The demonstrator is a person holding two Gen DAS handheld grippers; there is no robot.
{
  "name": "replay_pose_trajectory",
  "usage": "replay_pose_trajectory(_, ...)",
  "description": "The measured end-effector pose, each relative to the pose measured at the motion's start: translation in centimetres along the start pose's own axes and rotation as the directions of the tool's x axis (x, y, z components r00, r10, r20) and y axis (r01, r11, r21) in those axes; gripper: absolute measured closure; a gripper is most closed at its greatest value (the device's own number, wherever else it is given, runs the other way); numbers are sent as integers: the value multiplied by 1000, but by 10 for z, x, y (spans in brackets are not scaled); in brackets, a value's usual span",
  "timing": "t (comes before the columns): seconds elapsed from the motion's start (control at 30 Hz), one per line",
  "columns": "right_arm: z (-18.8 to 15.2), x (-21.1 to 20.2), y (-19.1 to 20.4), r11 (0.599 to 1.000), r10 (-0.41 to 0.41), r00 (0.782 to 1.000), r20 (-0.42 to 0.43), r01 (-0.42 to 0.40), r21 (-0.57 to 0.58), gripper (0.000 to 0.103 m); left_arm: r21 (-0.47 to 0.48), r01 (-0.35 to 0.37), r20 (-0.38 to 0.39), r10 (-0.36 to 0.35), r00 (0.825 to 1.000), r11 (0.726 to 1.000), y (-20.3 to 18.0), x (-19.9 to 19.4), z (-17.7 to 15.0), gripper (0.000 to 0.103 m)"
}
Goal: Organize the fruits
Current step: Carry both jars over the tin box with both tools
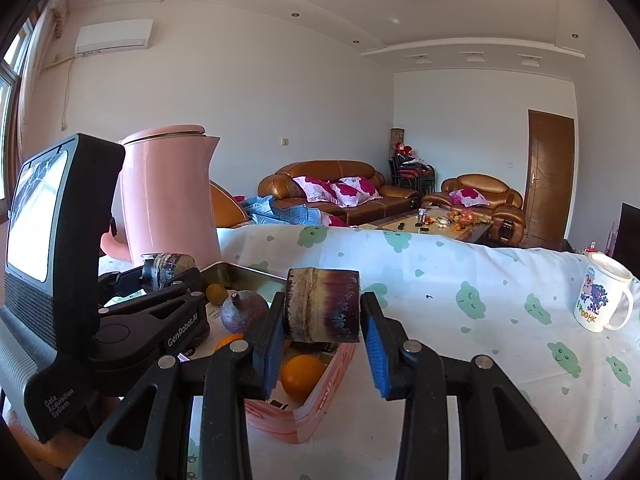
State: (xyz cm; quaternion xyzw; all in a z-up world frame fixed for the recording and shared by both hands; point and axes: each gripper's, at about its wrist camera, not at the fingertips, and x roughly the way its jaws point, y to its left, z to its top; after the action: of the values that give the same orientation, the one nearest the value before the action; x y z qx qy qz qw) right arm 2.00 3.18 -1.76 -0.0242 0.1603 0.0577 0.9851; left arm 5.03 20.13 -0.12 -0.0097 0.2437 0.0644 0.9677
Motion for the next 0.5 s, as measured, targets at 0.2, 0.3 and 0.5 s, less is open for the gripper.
replay_pose_trajectory(0.2, 0, -3, -1, 1000, -3, 1000, 7, 3, 3, 65, -8, 4, 2, -4, 1000, 1000, 3, -1, -1, 61)
replay_pose_trajectory(0.3, 0, -5, -2, 1000, -5, 1000, 11, 5, 0, 65, -32, 4, -5, -4, 1000, 999, 10, -4, -3, 61)
replay_pose_trajectory(0.5, -1, -8, 0, 1000, -12, 1000, 20, 13, -11, 65, -85, -21, -11, 20, 1000, 996, 34, -11, -7, 61)
